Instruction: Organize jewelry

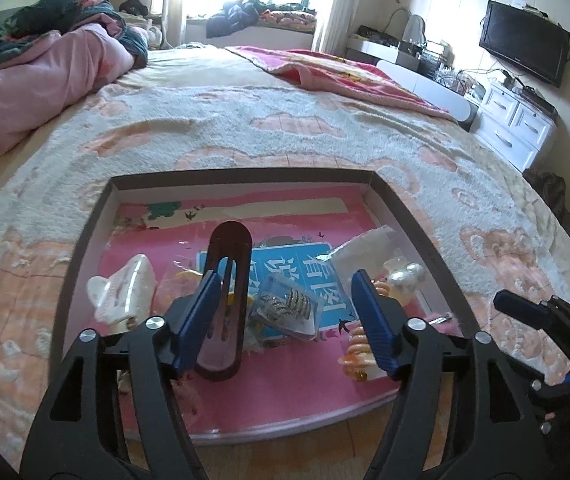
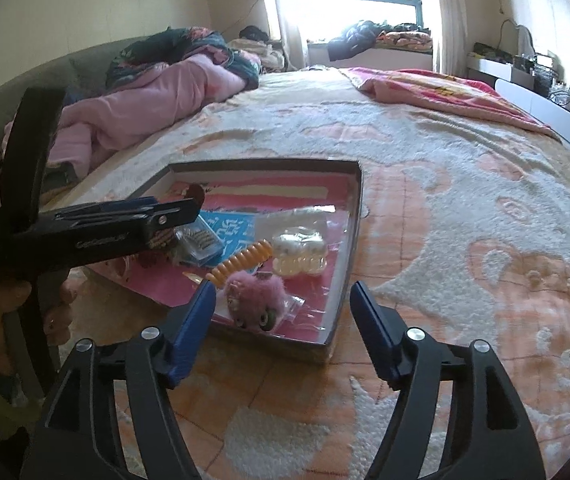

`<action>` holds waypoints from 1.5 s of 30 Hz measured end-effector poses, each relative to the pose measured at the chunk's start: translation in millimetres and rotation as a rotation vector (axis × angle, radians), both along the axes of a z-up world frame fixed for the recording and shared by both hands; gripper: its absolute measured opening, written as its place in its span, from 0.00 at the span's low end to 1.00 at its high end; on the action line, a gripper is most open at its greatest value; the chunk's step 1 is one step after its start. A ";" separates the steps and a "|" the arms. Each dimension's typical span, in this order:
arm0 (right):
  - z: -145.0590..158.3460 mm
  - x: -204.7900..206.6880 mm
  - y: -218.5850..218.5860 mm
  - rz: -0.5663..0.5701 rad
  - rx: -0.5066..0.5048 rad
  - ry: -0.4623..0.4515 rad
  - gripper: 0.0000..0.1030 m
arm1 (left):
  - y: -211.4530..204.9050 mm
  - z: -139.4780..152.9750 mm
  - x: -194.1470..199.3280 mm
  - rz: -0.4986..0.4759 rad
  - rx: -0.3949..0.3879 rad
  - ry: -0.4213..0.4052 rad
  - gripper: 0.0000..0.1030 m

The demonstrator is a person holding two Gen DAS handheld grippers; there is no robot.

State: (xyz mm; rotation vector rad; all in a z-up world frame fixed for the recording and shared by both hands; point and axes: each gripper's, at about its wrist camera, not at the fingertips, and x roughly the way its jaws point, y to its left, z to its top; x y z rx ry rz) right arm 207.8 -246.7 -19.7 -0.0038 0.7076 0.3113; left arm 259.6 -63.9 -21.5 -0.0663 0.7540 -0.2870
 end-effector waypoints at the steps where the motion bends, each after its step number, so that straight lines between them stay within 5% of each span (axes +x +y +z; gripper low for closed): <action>1: 2.6 -2.2 -0.7 -0.004 0.001 -0.008 0.69 | 1.2 2.1 -2.4 0.003 -0.001 -0.004 0.61; 13: 29.1 -33.2 -4.8 -0.046 0.034 -0.097 0.87 | 24.1 27.5 -46.4 0.069 -0.021 -0.071 0.89; 45: 37.2 -88.4 18.1 -0.021 0.022 -0.148 0.93 | 55.2 29.3 -128.3 0.111 -0.004 -0.111 0.89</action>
